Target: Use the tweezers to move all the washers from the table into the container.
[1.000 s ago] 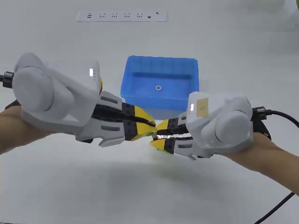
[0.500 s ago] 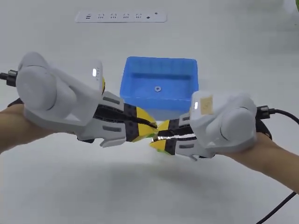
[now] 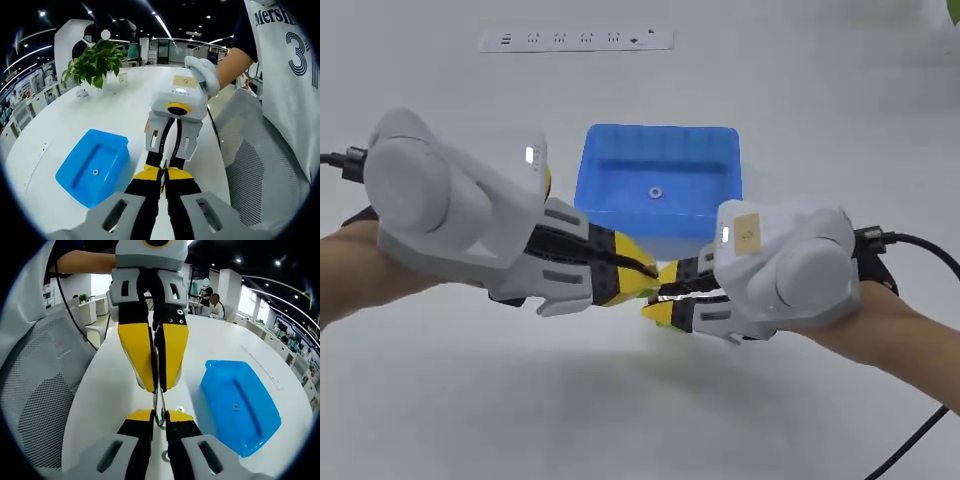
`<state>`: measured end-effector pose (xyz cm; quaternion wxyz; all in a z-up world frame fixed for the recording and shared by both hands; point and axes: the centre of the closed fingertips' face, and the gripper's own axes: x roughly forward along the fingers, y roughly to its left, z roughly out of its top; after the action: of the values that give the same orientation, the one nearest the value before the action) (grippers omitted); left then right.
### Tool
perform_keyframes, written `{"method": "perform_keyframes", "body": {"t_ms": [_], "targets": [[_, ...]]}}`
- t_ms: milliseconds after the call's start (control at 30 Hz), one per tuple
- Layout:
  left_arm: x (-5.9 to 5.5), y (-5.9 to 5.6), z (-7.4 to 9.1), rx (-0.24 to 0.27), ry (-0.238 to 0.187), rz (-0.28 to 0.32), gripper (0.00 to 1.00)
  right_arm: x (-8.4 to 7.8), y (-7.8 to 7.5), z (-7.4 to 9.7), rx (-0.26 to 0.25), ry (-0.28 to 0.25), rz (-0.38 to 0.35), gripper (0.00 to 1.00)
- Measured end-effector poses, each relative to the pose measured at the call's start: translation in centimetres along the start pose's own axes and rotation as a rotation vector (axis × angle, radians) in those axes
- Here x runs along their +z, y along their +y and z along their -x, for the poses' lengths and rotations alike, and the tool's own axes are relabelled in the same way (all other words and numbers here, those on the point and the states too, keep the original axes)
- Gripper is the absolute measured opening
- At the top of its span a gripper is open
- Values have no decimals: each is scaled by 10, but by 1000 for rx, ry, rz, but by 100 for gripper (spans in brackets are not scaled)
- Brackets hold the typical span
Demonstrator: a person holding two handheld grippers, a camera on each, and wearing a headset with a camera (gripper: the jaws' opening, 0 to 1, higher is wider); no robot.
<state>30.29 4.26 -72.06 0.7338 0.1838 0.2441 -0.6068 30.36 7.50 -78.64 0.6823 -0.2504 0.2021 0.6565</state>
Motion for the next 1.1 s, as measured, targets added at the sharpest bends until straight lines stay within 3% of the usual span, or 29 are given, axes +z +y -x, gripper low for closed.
{"method": "perform_keyframes", "body": {"t_ms": [267, 400, 733, 967, 1100], "targets": [[6, -6, 8, -7, 0, -9, 6, 8, 6, 7, -3, -14, -17, 10], [16, -7, 17, -6, -4, -26, 6, 20, 6, 14, 3, -39, -6, 10], [47, 12, 43, 39, -22, -108, 6, 53, -22, 35, -88, -88, 10, 10], [66, 22, 46, 60, -37, -152, 6, 64, -42, 45, -122, -104, 46, 10], [75, 34, 45, 67, -37, -182, 6, 69, -58, 49, -149, -112, 57, 10]]}}
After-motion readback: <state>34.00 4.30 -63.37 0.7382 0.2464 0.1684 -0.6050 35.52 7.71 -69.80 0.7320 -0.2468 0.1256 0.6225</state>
